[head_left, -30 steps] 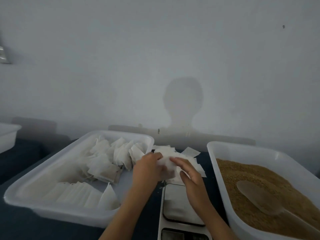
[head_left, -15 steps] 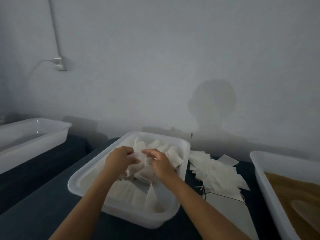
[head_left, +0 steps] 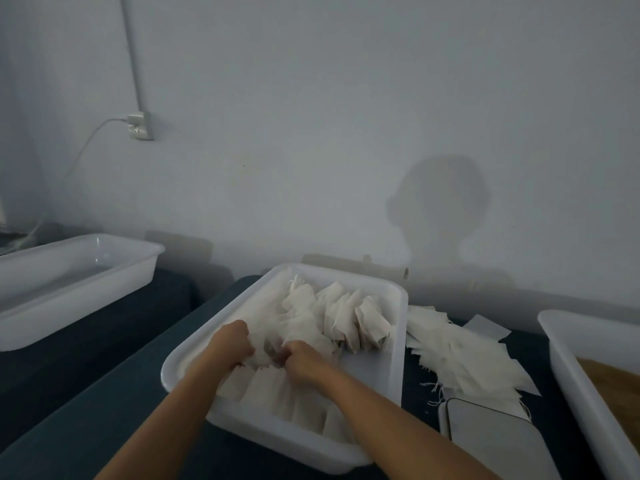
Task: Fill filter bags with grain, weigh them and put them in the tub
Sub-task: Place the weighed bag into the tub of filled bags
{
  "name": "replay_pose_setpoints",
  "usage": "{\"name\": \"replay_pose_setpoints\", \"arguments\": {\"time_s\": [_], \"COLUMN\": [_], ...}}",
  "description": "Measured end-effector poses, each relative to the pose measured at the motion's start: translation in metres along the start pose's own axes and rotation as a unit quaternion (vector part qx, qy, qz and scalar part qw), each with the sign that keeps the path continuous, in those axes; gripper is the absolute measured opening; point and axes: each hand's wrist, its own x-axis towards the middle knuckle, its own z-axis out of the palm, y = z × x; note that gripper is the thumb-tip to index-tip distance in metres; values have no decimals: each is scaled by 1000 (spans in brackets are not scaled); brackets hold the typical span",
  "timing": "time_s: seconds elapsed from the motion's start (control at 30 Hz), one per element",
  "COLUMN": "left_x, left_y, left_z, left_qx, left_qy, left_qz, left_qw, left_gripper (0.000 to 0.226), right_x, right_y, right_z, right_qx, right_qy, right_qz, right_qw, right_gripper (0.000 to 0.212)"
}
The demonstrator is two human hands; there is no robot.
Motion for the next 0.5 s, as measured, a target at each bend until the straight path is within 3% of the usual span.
{"name": "replay_pose_setpoints", "arguments": {"time_s": [0.2,0.3,0.5], "left_x": [7,7,-9], "left_y": [-8,-7,8], "left_z": [0,3,4], "left_qx": [37,65,89], "left_qy": [18,27,137], "left_qz": [-12,-12,18], "left_qw": [999,997,986], "left_gripper": [26,28,26], "right_x": [-10,-11,-23], "right_y": [-6,-4,-8], "right_z": [6,10,11], "right_qx": [-109,-111,-115], "right_qy": [-107,-133,-104], "right_qz": [-37,-30,-24], "right_qw": [988,984,988], "right_gripper": [52,48,46]}}
